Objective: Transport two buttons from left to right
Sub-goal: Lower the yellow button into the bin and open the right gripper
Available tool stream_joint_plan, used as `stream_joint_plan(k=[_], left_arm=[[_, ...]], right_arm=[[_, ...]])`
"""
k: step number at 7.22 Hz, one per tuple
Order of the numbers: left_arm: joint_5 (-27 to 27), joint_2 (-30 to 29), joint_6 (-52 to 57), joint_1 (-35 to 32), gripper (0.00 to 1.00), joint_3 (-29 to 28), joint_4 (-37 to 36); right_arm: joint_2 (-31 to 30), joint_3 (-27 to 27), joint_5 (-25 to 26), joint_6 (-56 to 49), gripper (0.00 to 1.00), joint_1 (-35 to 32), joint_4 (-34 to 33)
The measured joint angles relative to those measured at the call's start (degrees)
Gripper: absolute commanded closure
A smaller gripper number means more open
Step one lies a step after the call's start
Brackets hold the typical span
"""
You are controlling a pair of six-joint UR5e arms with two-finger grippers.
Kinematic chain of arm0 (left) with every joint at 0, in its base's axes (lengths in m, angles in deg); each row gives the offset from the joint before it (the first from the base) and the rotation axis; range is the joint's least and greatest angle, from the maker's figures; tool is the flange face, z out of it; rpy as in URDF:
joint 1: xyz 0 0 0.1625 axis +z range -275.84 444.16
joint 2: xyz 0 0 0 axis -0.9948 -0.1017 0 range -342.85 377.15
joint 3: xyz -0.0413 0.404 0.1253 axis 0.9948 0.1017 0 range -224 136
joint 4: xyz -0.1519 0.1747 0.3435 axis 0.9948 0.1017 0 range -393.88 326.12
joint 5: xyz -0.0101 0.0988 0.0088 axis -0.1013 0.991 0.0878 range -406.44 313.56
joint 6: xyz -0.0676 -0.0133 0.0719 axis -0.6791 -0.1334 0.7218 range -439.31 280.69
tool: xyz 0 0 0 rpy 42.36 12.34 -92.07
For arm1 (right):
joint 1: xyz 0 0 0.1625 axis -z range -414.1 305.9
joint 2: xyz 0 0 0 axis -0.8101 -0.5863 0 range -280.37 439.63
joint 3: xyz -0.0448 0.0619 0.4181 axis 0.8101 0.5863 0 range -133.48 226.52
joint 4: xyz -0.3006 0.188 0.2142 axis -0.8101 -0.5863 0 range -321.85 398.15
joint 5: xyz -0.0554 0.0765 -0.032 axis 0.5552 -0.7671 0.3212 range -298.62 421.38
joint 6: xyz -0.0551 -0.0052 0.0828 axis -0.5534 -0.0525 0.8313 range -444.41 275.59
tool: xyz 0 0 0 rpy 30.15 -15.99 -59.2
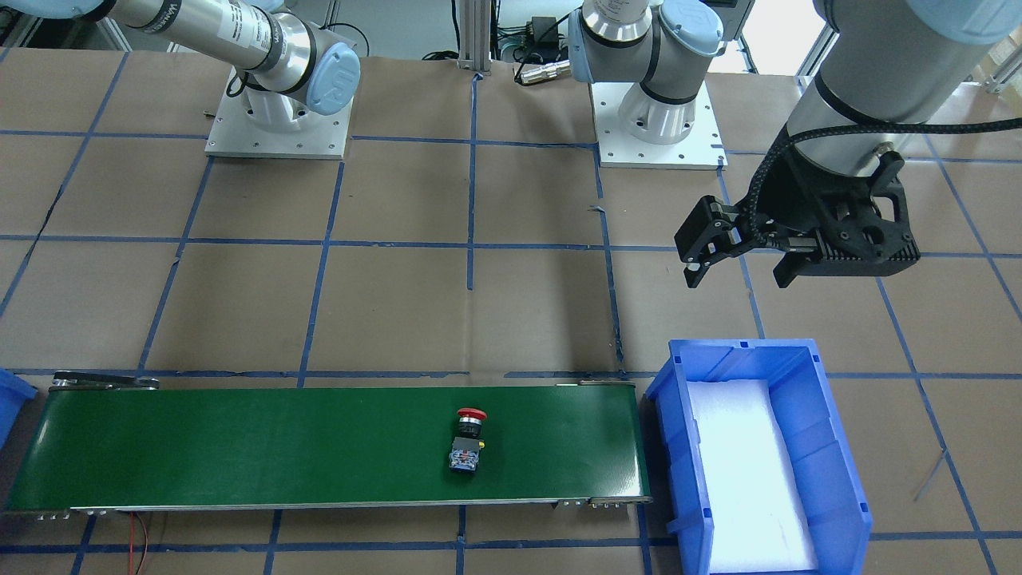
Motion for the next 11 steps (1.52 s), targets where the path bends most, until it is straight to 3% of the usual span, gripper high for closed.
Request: stream_joint_plan(k=[1,2,3,8,11], left_arm=[[0.0,0.0,0.0,0.0,0.00,0.0,0.0],[0.0,0.0,0.1,0.0,0.00,0.0,0.0],[0.0,0.0,0.1,0.0,0.00,0.0,0.0],[-0.1,0.0,0.1,0.0,0.00,0.0,0.0],[-0.1,-0.1,-0.1,0.0,0.00,0.0,0.0]], right_arm=[[0.1,-0.6,0.0,0.0,0.81,0.0,-0.8],[0.2,-1.0,0.0,0.1,0.34,0.0,-1.2],[0.2,-1.2,-0.3,0.1,0.26,0.0,-1.3],[-0.9,-0.6,-2.3,-0.1,0.26,0.0,-0.5],[-6.5,-0.2,-2.5,-1.4,0.26,-0.1,1.8]])
